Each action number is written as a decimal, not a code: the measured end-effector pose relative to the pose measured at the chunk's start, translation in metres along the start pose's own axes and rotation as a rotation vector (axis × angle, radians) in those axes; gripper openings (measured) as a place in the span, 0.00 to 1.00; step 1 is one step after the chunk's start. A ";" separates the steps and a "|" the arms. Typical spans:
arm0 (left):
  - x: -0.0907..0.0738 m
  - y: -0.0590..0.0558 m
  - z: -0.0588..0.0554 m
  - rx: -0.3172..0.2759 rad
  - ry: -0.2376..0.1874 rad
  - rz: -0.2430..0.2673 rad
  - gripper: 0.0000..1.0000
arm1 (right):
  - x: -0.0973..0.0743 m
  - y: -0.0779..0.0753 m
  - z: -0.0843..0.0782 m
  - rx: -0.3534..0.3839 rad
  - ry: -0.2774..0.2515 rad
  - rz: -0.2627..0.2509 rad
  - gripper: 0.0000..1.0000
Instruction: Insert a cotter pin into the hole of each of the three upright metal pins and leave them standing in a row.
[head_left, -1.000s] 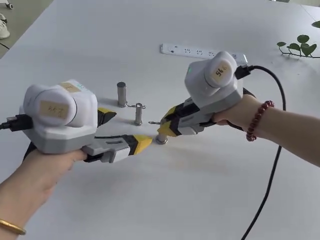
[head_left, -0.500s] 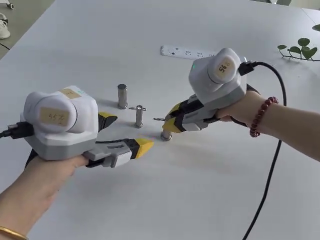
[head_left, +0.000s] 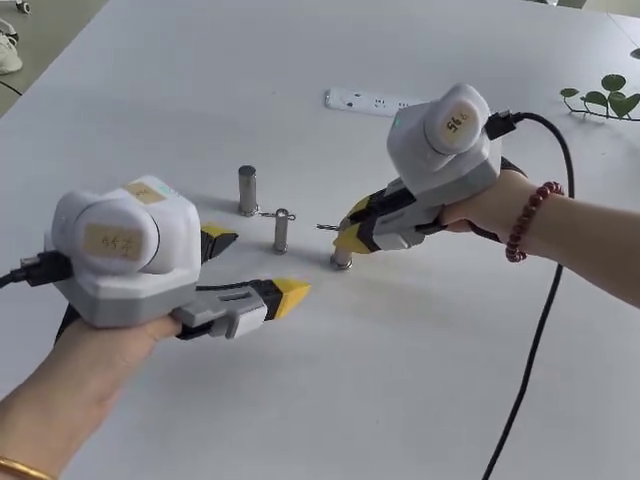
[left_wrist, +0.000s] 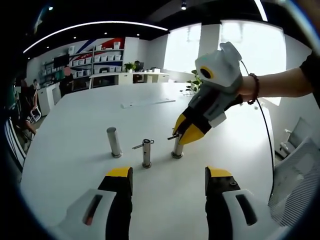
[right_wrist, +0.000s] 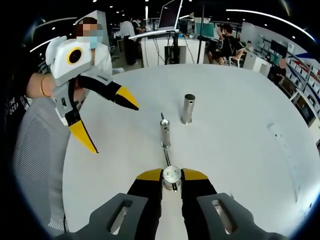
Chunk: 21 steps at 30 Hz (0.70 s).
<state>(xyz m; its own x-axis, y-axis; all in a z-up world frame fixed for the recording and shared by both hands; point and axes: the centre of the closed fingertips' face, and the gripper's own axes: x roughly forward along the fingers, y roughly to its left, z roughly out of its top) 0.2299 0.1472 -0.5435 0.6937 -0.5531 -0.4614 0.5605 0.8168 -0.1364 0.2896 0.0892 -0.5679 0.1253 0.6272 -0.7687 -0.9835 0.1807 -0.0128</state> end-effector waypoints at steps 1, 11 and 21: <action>0.000 0.000 0.000 -0.002 -0.001 0.000 0.58 | 0.000 0.001 0.000 -0.004 0.002 0.002 0.08; 0.002 -0.002 -0.002 -0.021 -0.004 -0.014 0.58 | 0.001 -0.004 -0.001 -0.008 -0.003 0.020 0.08; 0.003 -0.003 -0.003 -0.006 -0.002 -0.013 0.58 | 0.002 -0.005 -0.001 -0.036 -0.006 0.038 0.09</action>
<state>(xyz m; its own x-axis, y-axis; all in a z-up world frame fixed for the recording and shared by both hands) 0.2286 0.1436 -0.5467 0.6875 -0.5640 -0.4574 0.5670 0.8105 -0.1472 0.2949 0.0883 -0.5699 0.0885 0.6374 -0.7654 -0.9916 0.1292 -0.0071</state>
